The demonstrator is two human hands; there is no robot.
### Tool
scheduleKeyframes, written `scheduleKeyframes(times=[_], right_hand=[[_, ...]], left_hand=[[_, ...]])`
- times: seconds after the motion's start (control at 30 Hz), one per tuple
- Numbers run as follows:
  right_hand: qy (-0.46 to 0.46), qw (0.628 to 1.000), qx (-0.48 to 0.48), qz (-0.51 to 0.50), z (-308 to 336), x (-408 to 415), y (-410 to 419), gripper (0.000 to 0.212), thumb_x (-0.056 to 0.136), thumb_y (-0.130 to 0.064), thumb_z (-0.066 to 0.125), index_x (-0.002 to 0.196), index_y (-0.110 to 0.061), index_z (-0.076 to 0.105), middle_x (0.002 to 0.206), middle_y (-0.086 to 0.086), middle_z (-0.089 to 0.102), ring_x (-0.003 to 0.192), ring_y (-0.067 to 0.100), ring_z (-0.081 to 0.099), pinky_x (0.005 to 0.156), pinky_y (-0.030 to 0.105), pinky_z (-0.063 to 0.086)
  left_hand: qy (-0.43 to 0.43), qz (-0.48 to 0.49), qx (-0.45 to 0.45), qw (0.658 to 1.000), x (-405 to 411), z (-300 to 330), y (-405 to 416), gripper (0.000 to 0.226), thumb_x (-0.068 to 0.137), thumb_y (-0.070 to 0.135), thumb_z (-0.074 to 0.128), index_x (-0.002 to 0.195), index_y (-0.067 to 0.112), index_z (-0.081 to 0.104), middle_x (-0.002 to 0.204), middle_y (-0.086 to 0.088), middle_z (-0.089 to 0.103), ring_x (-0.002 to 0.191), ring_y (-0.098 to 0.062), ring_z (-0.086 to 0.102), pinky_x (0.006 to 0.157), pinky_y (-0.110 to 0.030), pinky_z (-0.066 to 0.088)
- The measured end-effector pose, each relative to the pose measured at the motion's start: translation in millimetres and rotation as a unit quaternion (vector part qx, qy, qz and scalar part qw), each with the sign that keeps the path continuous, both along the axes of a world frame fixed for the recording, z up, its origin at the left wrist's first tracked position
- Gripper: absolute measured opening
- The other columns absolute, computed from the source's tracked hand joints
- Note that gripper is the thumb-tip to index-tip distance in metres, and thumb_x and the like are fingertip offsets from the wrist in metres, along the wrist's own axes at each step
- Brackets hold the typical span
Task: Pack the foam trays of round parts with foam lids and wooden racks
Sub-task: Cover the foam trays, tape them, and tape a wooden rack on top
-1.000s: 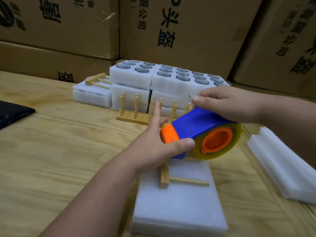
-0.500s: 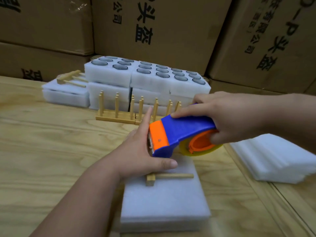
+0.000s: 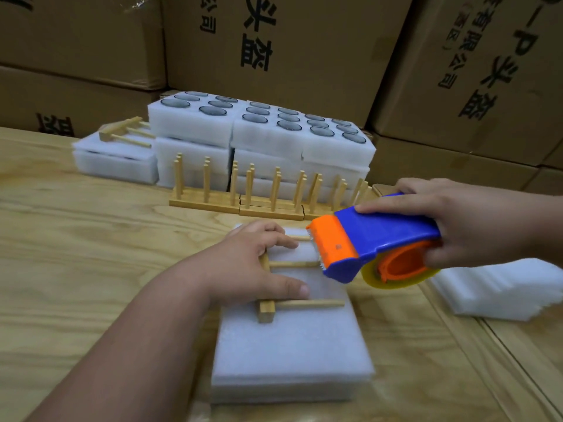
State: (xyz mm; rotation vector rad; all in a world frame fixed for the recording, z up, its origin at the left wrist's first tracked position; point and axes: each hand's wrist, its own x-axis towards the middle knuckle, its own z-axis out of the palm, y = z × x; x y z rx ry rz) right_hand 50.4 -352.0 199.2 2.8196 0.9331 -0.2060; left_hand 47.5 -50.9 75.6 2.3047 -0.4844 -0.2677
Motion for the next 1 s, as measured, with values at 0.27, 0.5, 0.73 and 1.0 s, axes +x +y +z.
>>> scheduleKeyframes(times=[0.27,0.5,0.73,1.0], right_hand=[[-0.018,0.999,-0.008,-0.035,-13.7,0.5,-60.8,0.092,0.064,-0.058,0.059,0.148,-0.067,0.023,0.111,-0.034,0.038,0.097,-0.009,0.049,0.068,0.030,0.052],[0.008,0.998,0.066,-0.015,-29.0,-3.1,-59.2,0.089,0.066,-0.049,0.062,0.142,-0.075,0.024,0.108,-0.027,0.041,0.091,0.009,0.059,0.078,0.041,0.055],[-0.014,0.998,0.068,-0.007,-35.9,-4.1,-68.3,0.086,0.068,-0.059,0.058,0.142,-0.076,0.018,0.110,-0.020,0.042,0.096,0.005,0.054,0.082,0.032,0.050],[-0.015,0.997,0.066,-0.025,-48.8,-16.5,-77.7,0.086,0.069,-0.064,0.053,0.145,-0.074,0.012,0.110,-0.019,0.040,0.097,0.006,0.052,0.083,0.028,0.045]], left_hand=[[0.019,-0.005,0.037,0.999,-6.3,12.4,-0.2,0.086,0.065,0.071,0.077,0.143,0.052,0.046,0.148,0.035,0.026,0.146,-0.002,0.021,0.123,-0.035,0.021],[-0.112,0.008,0.159,0.981,-34.5,31.9,-46.1,0.121,0.056,0.101,0.032,0.159,0.046,0.001,0.167,0.024,0.006,0.153,0.000,-0.013,0.127,-0.050,-0.003],[-0.184,0.049,0.315,0.930,-52.7,-5.0,-97.1,0.106,0.076,0.085,0.022,0.161,0.027,-0.005,0.171,0.007,-0.001,0.157,-0.016,-0.007,0.123,-0.057,-0.009],[-0.176,0.029,0.328,0.928,-52.7,-2.7,-89.2,0.110,0.062,0.081,0.009,0.160,0.034,-0.012,0.168,0.019,-0.012,0.154,-0.003,-0.014,0.125,-0.046,-0.012]])
